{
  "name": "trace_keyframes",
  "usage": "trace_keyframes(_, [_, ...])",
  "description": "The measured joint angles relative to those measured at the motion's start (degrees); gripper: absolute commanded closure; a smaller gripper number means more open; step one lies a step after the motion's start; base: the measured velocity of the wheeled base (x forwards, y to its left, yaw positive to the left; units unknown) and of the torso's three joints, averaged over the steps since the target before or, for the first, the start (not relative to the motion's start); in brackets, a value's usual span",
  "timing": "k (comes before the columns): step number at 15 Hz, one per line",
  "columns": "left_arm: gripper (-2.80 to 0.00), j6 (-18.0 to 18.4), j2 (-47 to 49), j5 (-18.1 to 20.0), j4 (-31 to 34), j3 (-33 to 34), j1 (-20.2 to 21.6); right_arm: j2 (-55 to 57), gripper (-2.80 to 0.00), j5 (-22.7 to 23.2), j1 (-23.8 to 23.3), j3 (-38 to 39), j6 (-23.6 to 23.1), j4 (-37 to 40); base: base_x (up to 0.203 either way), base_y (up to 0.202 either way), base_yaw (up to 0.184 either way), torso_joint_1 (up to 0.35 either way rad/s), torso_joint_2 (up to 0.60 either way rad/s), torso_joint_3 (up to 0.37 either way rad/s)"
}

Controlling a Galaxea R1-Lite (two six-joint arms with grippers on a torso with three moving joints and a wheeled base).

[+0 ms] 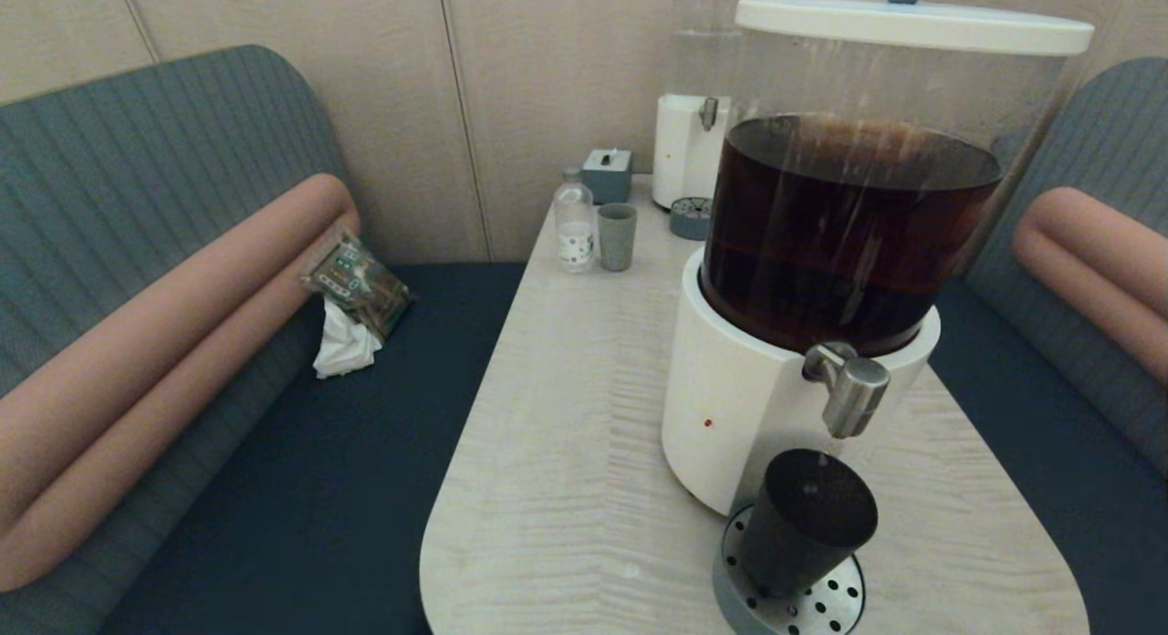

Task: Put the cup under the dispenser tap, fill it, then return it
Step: Turn off the faucet

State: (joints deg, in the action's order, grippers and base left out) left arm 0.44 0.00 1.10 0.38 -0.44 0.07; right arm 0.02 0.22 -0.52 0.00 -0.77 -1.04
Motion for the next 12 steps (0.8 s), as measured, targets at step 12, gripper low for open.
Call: trace_keyframes(12, [0.0, -0.04, 0.0, -0.06, 0.06, -0.11, 0.0, 0.0, 0.0, 0.01, 0.0, 0.0, 0.0, 0.0, 0.0, 0.0, 0.0, 0.0, 0.0, 0.0])
